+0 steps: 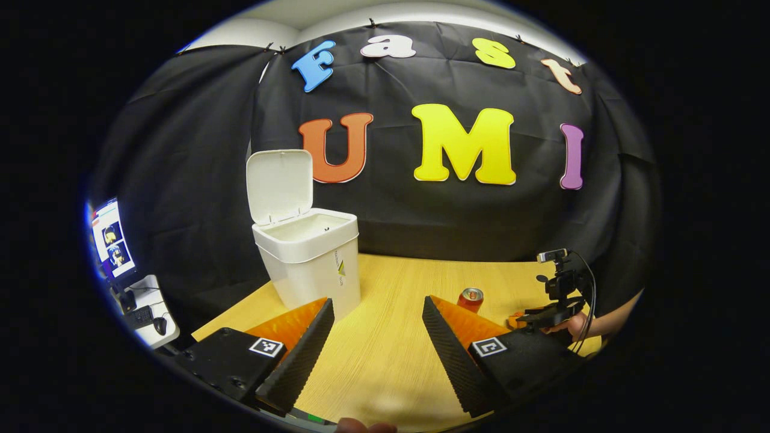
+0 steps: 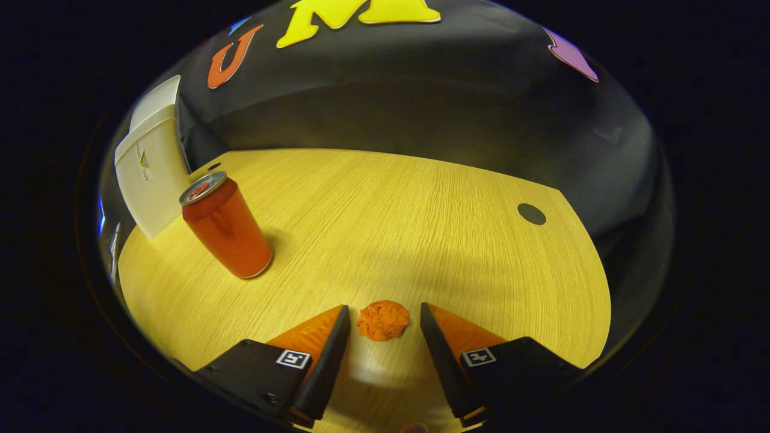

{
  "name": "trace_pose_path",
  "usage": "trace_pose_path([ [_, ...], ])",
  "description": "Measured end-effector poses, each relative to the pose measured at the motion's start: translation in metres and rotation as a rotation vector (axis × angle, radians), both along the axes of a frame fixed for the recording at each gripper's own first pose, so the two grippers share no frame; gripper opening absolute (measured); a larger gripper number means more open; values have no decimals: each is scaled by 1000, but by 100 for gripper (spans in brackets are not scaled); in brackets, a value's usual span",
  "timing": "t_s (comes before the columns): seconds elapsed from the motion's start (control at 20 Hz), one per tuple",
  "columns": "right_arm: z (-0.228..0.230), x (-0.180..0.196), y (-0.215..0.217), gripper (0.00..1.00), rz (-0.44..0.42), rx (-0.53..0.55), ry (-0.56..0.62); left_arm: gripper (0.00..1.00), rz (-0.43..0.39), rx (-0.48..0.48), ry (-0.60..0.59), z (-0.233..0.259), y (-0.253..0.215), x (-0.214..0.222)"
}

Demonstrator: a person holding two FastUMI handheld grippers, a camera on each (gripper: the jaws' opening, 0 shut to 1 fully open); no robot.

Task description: Press the lid of the desktop garbage bin to open it, pick up the crumpled paper on the desktop and throw it into the bin, then pick up the pop can on the desktop and drop it into the bin, and finally close the garbage bin lid.

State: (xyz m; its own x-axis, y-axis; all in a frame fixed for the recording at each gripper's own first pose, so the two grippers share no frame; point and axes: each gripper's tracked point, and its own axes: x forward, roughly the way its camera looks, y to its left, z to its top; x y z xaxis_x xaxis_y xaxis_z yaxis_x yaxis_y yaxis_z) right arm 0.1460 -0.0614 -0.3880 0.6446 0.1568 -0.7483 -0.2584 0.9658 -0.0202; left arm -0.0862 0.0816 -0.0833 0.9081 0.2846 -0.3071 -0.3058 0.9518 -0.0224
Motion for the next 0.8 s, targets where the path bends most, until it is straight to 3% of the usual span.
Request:
trace_pose_path([
  [0.2, 0, 1, 4, 47, 0, 16, 4, 98, -1, -14, 4, -4, 4, 1],
  [0.25, -1, 2, 5, 47, -2, 17, 5, 98, -1, -14, 3, -4, 5, 2],
  [0.3, 0, 2, 5, 34, -4, 13, 6, 98, -2, -12, 0, -1, 8, 2],
  [0.35, 0, 2, 5, 28, -3, 6, 7, 98, -3, -9, -2, -1, 10, 2],
  [0.45, -1, 3, 2, 28, -10, -10, 4, 98, -8, -3, -4, -1, 13, 4],
  [0.5, 0, 1, 2, 12, -17, 2, 18, 98, -13, -1, -5, -1, 15, 5],
  [0.8, 52, -13, 13, 12, -40, 45, -32, 98, -51, -17, -17, -4, 17, 14],
])
